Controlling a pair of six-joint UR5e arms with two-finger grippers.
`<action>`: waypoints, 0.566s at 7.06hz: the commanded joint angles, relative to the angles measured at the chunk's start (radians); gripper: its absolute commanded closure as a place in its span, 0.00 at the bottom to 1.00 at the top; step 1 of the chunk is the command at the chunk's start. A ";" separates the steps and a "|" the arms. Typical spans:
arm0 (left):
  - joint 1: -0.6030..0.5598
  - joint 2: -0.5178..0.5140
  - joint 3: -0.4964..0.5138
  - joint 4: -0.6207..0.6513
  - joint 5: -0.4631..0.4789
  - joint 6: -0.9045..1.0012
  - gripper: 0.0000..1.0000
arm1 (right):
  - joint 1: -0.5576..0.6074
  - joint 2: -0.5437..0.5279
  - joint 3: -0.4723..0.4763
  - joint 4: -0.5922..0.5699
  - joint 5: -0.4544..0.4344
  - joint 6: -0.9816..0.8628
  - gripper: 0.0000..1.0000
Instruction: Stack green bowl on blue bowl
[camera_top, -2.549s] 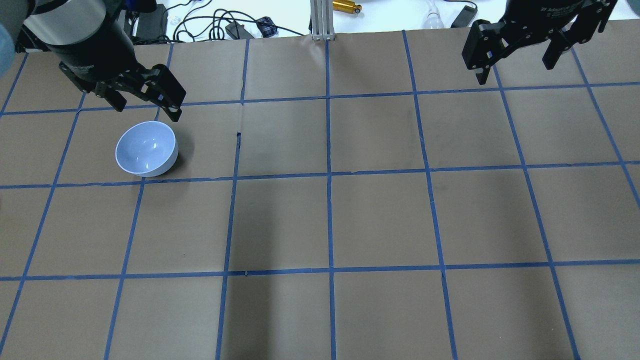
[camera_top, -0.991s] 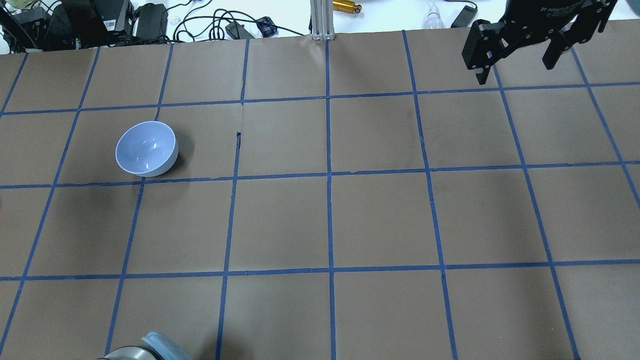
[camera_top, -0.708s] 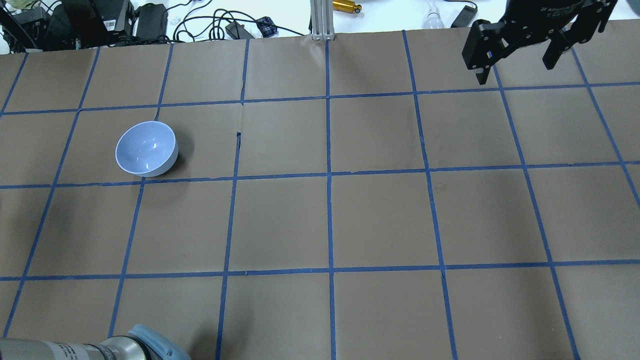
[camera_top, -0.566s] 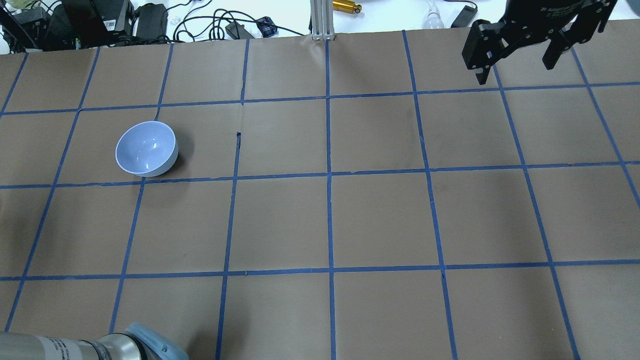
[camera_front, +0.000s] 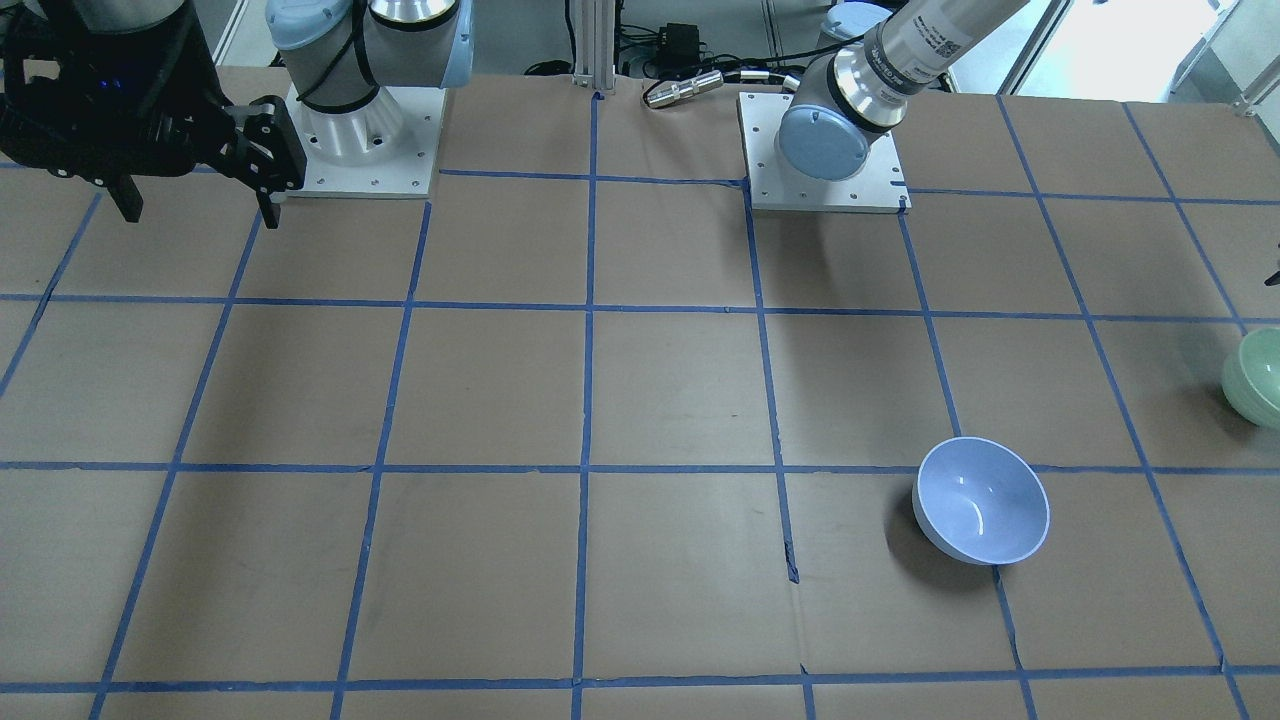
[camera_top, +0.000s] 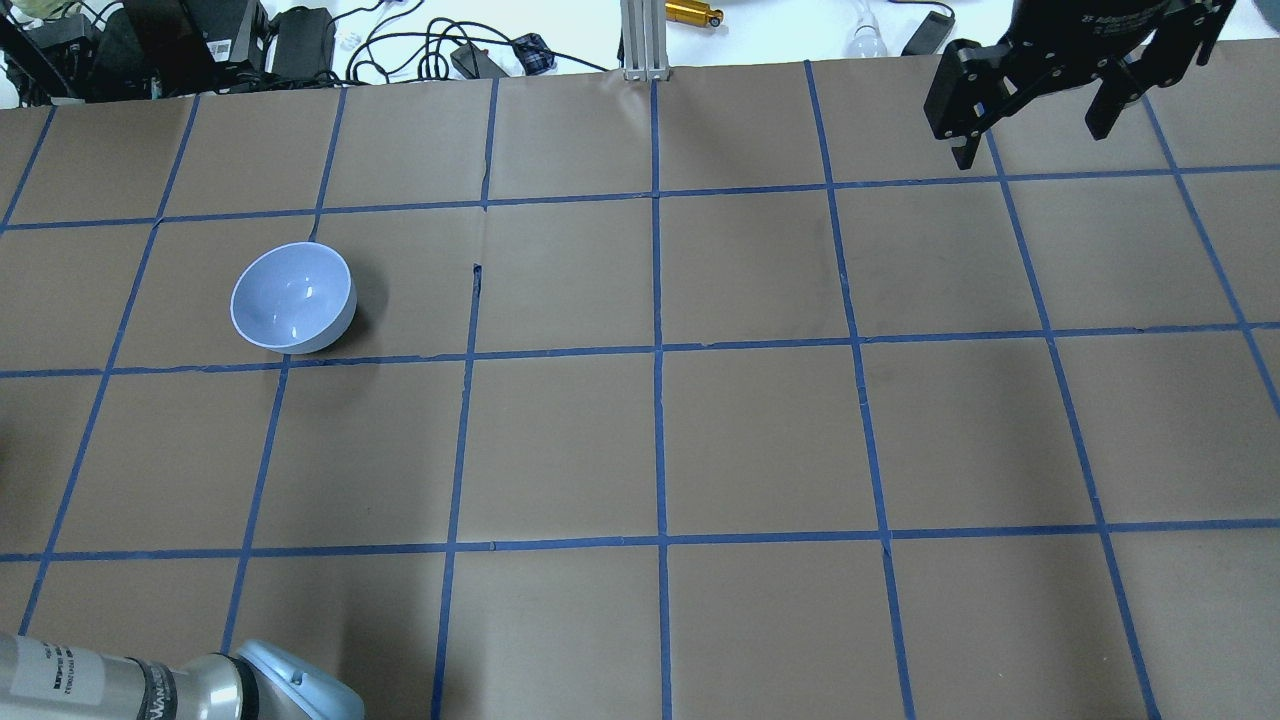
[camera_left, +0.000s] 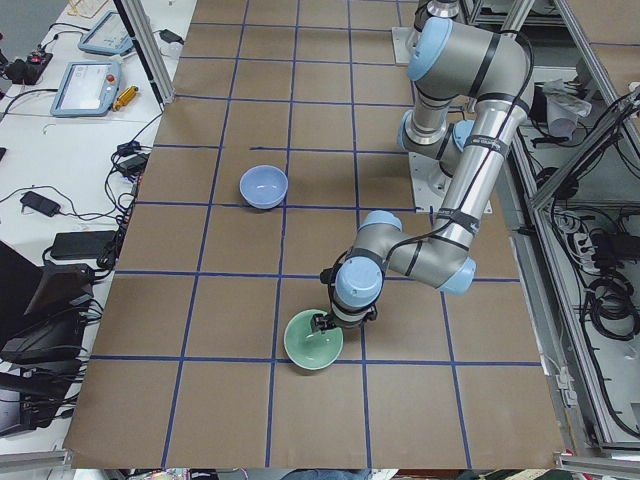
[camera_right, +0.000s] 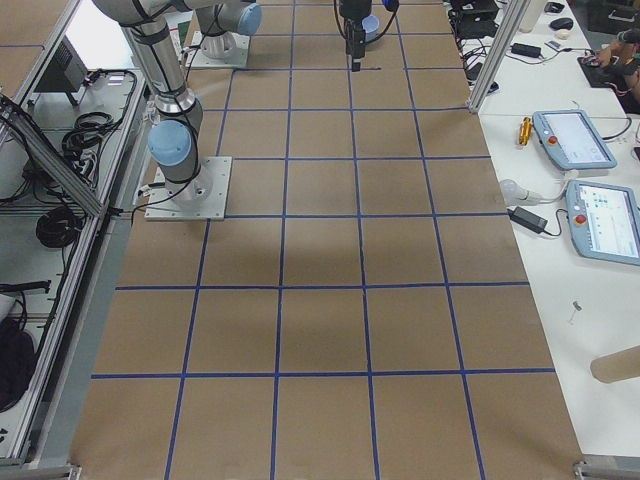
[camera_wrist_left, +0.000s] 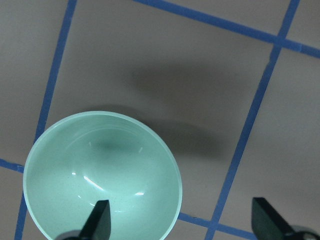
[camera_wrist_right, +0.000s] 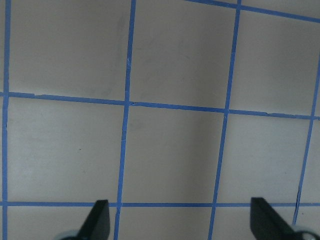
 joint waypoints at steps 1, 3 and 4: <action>0.022 -0.050 0.000 0.021 0.006 0.099 0.00 | 0.000 0.000 0.000 0.000 0.000 0.000 0.00; 0.020 -0.050 -0.040 0.067 0.007 0.102 0.00 | 0.000 0.000 0.000 0.000 0.000 0.000 0.00; 0.019 -0.059 -0.075 0.142 0.006 0.095 0.00 | 0.000 0.000 0.000 0.000 0.000 0.000 0.00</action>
